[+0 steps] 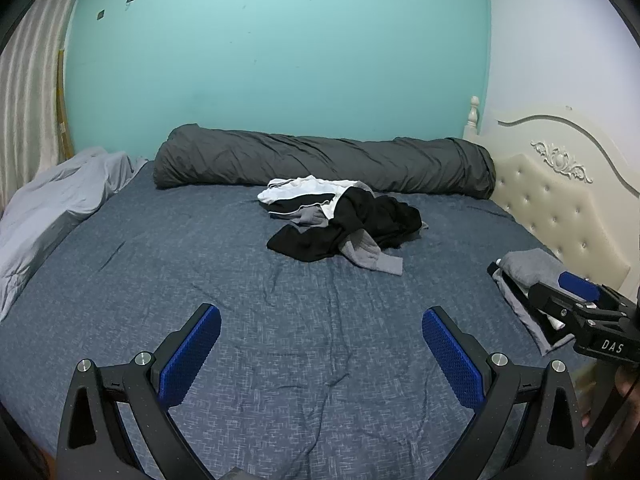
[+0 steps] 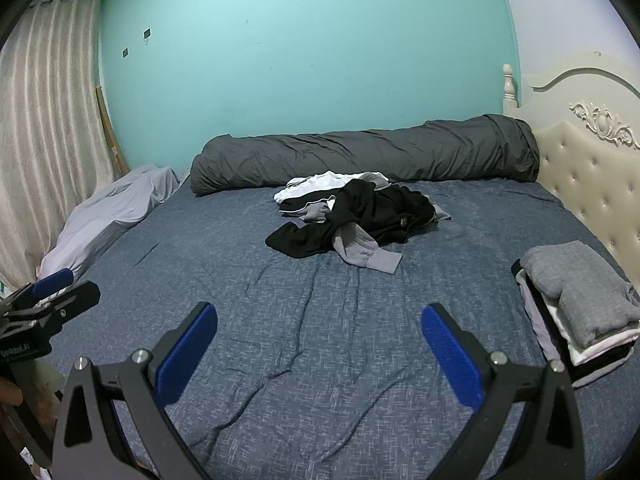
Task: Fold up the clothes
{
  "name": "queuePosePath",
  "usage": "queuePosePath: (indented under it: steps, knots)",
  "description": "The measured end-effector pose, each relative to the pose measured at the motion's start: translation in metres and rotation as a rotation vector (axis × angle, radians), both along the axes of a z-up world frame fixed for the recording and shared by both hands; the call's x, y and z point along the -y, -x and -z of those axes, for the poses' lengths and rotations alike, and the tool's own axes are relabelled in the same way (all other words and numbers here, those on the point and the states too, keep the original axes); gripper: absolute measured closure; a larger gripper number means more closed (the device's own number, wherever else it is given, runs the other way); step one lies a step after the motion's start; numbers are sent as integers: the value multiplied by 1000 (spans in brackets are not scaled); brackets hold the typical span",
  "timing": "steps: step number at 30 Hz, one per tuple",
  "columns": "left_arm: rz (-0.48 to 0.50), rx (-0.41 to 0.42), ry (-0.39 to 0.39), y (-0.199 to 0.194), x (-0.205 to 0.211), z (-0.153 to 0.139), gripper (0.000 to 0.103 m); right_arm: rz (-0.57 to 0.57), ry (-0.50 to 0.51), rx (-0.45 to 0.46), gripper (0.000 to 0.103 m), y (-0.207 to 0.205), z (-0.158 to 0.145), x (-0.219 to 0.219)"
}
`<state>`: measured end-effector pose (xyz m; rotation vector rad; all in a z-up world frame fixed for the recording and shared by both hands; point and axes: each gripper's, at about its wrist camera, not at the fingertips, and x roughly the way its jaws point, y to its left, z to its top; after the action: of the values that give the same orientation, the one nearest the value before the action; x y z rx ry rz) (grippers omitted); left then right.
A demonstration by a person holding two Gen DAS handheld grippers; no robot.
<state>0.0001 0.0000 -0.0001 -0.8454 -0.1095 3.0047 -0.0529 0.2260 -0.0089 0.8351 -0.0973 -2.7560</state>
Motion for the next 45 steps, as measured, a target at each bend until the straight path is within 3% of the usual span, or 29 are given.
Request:
queuePosePath:
  steps: [45]
  knots:
    - [-6, 10, -2, 3, -1, 1, 0, 14, 4, -5, 1, 1, 2, -6]
